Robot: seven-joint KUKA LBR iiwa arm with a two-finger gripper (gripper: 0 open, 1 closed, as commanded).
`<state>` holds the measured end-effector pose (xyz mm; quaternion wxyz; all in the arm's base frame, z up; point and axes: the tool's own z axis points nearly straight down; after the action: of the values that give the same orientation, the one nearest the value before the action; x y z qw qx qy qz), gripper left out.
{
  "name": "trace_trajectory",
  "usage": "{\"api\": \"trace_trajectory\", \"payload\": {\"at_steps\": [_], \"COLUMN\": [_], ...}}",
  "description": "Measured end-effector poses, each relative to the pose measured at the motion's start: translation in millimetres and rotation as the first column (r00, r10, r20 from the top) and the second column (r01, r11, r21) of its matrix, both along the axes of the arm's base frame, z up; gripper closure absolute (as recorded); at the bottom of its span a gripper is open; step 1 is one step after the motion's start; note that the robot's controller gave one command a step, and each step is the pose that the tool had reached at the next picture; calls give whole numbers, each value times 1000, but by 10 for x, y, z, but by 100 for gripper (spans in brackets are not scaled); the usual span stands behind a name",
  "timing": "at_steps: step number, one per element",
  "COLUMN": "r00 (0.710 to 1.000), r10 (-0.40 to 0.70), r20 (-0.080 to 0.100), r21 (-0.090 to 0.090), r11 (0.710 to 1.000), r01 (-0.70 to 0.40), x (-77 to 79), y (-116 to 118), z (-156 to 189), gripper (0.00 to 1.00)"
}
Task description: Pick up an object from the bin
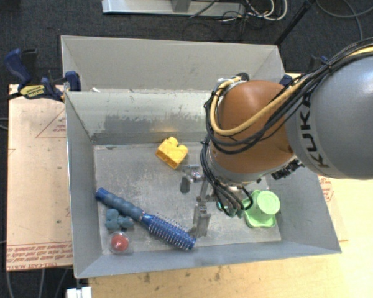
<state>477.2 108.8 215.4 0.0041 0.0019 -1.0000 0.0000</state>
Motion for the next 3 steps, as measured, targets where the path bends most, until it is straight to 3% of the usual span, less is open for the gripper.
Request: {"api": "trace_trajectory", "payload": {"at_steps": [1, 2, 3], "r00": [994, 994, 996], "r10": [108, 105, 89], "r20": [11, 8, 15], "r21": [2, 1, 1], "r11": [994, 994, 996], "r01": [-108, -105, -89], "x": [58, 51, 175], "y": [435, 417, 268], "z": [-1409, -1384, -284], "gripper": [0, 100, 100]}}
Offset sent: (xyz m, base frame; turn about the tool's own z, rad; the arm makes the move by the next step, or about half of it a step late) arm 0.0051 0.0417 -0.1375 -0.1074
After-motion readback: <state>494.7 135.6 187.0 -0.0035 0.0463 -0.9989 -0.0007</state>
